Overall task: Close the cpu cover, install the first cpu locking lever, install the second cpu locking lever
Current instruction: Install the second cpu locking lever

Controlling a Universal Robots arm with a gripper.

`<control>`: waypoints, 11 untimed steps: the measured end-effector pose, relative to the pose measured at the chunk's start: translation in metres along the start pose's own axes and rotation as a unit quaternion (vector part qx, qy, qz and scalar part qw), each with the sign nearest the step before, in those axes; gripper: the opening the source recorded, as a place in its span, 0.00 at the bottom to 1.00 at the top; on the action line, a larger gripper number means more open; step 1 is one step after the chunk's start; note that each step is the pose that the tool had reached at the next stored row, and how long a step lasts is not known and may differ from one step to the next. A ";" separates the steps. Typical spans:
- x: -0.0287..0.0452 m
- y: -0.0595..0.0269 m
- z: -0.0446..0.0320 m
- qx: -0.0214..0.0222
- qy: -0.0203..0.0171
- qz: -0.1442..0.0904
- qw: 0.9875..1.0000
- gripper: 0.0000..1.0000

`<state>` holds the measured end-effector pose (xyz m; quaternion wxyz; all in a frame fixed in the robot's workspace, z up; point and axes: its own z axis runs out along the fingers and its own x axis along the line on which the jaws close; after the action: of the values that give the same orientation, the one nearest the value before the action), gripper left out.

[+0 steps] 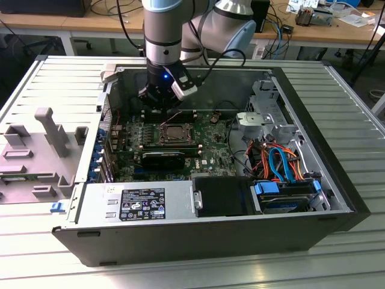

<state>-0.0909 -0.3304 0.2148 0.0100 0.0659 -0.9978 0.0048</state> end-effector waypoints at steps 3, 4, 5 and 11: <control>-0.0004 0.0003 0.0024 0.000 0.000 0.000 1.000 0.11; -0.0005 0.0004 0.0031 0.000 0.000 -0.001 1.000 0.11; -0.0009 0.0003 0.0039 0.000 0.000 -0.001 1.000 0.11; -0.0055 -0.0003 0.0058 0.000 0.000 -0.001 1.000 0.11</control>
<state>-0.0855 -0.3301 0.2089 0.0100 0.0671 -0.9977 0.0048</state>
